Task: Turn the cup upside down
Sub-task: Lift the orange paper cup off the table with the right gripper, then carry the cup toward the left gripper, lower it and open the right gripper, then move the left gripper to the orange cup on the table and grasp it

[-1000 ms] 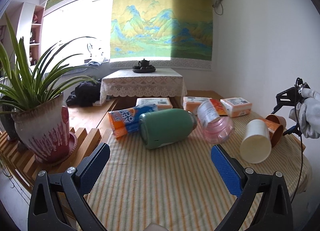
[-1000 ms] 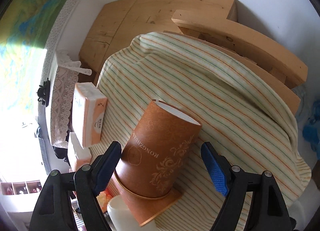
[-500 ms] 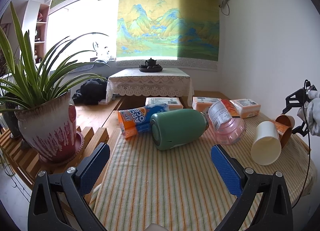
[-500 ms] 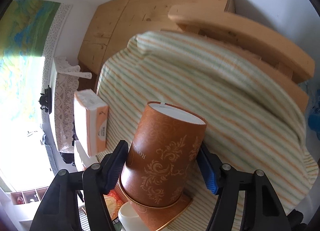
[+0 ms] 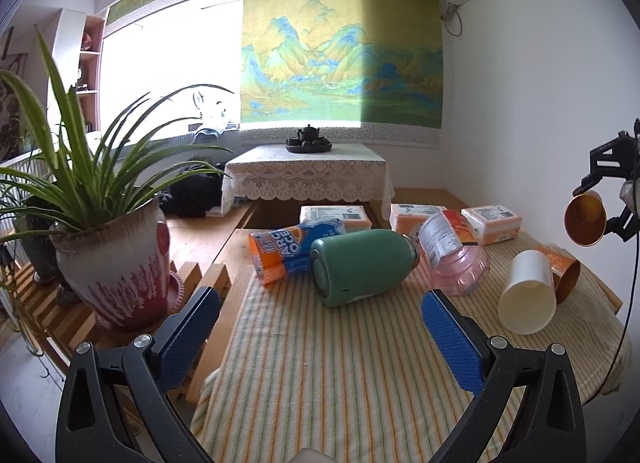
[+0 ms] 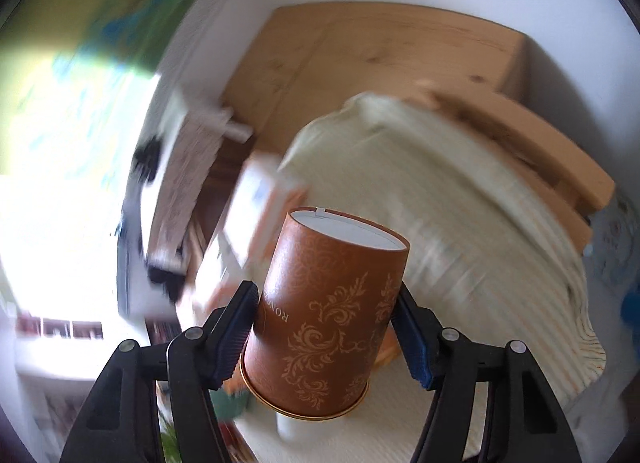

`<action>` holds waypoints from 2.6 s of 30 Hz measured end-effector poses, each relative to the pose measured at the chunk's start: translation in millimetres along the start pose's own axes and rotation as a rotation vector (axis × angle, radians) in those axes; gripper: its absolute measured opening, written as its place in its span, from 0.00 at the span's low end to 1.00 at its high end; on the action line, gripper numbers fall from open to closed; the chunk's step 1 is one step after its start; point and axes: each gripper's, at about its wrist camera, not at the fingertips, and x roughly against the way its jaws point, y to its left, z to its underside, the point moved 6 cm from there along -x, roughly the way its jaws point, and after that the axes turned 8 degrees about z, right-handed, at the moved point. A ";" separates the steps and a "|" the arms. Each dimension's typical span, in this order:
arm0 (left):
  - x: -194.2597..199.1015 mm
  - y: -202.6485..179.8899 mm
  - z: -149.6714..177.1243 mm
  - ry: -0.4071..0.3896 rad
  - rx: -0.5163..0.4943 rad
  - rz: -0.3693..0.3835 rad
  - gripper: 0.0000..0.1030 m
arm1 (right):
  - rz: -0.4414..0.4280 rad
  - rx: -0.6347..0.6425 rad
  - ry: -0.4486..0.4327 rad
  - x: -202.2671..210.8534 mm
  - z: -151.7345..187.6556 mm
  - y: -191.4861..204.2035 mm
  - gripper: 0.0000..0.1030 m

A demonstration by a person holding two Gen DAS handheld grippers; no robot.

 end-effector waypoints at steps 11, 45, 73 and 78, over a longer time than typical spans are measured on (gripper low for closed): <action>38.4 36.5 6.7 0.018 0.027 -0.072 0.99 | 0.042 0.549 0.239 -54.2 156.9 117.0 0.61; 11.3 28.6 -6.0 0.194 0.074 0.062 0.99 | 0.107 1.010 0.184 -105.8 232.9 159.7 0.64; -139.8 -53.4 9.2 0.754 0.111 0.246 0.99 | 0.229 0.990 -0.577 13.6 216.2 47.5 0.63; -158.3 -60.3 20.0 0.871 0.109 0.240 0.94 | 0.212 0.954 -0.578 19.1 209.9 36.7 0.63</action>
